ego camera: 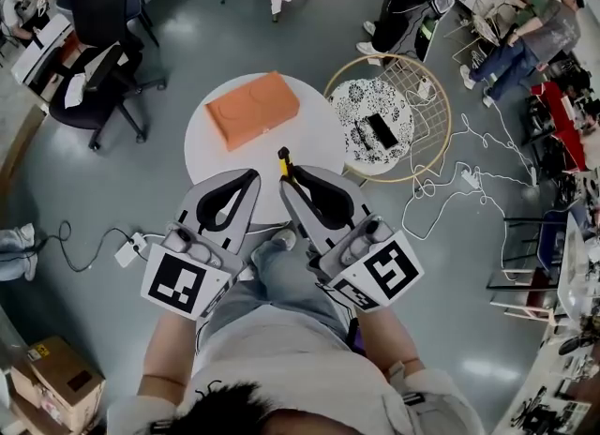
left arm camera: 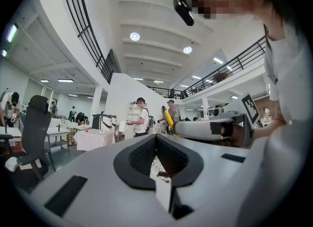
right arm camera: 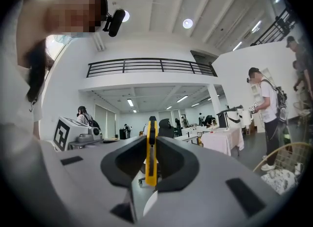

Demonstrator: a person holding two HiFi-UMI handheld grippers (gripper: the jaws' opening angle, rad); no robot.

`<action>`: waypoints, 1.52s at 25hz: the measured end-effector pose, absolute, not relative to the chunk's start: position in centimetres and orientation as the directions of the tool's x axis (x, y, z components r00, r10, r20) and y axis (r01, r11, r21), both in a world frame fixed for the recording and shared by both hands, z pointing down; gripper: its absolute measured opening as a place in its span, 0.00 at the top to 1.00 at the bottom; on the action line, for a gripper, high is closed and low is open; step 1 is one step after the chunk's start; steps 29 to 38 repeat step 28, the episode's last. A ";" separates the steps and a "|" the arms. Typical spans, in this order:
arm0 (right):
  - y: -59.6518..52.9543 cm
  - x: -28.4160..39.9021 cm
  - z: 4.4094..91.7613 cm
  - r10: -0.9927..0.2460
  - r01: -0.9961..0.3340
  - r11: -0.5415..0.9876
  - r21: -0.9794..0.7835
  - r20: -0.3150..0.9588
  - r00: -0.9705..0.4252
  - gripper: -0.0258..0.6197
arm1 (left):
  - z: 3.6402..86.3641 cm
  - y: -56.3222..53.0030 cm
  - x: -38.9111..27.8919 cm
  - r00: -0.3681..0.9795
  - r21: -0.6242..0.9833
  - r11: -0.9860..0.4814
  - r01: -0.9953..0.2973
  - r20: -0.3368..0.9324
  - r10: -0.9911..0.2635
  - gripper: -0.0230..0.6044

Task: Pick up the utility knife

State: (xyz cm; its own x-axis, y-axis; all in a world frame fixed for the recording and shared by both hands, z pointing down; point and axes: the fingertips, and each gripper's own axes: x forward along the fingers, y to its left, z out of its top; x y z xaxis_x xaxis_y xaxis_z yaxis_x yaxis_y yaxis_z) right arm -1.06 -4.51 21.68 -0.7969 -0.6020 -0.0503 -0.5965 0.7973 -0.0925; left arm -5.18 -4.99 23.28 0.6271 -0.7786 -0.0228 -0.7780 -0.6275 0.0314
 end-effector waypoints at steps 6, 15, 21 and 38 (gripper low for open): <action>-3.8 -1.5 21.2 -0.596 -0.592 0.802 -0.078 -0.067 -0.800 0.86 | 22.6 -4.2 -5.6 0.629 0.023 -0.630 -0.776 -0.038 -0.776 0.95; -3.1 -2.6 21.0 -0.585 -0.583 0.811 -0.053 -0.064 -0.809 0.86 | 22.2 -3.2 -6.5 0.622 0.015 -0.623 -0.782 -0.052 -0.781 0.95; -3.1 -3.4 20.8 -0.576 -0.575 0.817 -0.037 -0.067 -0.815 0.86 | 21.9 -3.2 -7.3 0.613 0.017 -0.615 -0.788 -0.064 -0.787 0.95; -3.1 -4.1 20.3 -0.568 -0.568 0.823 -0.024 -0.070 -0.820 0.86 | 21.6 -3.2 -7.7 0.614 0.024 -0.616 -0.787 -0.074 -0.786 0.95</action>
